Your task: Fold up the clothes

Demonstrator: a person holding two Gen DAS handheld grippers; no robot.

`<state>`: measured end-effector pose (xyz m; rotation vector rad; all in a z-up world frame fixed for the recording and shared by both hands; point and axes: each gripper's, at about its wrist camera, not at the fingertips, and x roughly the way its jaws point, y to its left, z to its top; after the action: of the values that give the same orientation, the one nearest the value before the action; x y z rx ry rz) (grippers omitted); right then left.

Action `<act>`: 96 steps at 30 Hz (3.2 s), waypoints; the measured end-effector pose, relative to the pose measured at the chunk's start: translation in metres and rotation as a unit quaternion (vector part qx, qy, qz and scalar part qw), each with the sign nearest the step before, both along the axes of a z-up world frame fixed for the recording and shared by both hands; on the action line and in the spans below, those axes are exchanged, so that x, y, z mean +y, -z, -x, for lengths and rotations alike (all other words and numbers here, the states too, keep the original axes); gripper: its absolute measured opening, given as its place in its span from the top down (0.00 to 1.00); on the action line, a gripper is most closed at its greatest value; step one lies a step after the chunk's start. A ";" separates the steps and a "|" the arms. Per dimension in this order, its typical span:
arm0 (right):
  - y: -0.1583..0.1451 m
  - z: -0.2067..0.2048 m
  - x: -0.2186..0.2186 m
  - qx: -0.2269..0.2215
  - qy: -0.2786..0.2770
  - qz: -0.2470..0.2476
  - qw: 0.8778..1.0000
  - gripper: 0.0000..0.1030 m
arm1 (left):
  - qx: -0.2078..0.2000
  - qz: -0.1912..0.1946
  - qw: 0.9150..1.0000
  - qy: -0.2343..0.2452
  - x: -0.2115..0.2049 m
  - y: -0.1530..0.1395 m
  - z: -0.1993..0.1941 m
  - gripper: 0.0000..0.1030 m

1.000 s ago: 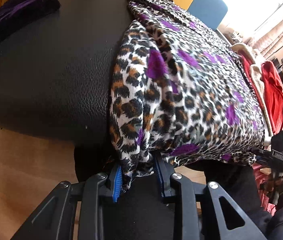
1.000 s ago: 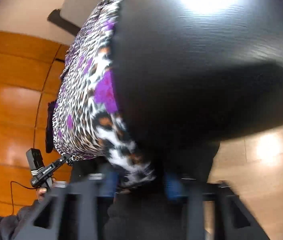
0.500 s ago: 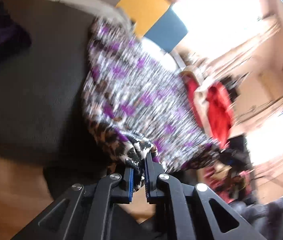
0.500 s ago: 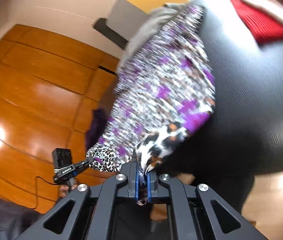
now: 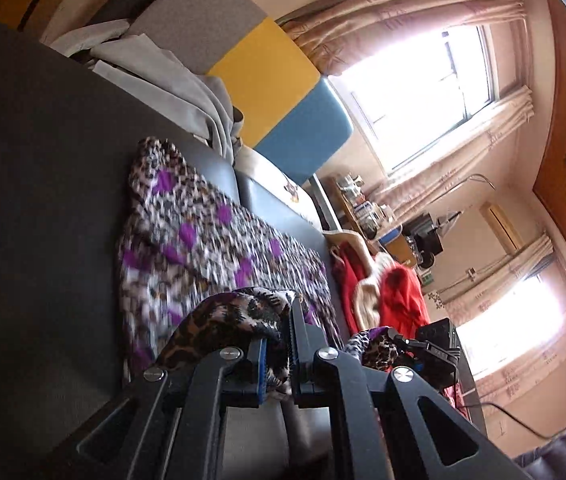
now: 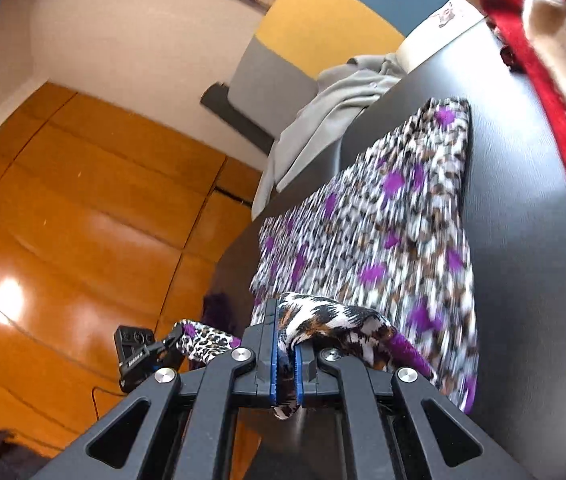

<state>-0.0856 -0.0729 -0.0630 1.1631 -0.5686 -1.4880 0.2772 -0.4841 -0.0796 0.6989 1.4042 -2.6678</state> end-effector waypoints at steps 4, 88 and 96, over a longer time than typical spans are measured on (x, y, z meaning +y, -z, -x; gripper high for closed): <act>0.002 0.036 -0.025 -0.003 0.002 -0.009 1.000 0.94 | -0.008 -0.010 1.000 -0.012 -0.038 0.010 0.039 0.93; 0.036 0.024 -0.083 0.285 0.007 -0.314 0.905 0.88 | -0.174 0.003 0.984 -0.025 -0.010 0.063 0.044 0.92; 0.055 0.078 -0.073 0.235 0.075 -0.356 0.902 0.86 | -0.212 0.022 0.976 -0.041 -0.010 0.074 0.032 0.98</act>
<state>-0.1631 -0.1461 -0.1178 1.2390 0.2608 -2.1148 0.2456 -0.4939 -0.1533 1.0971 1.2246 -2.2929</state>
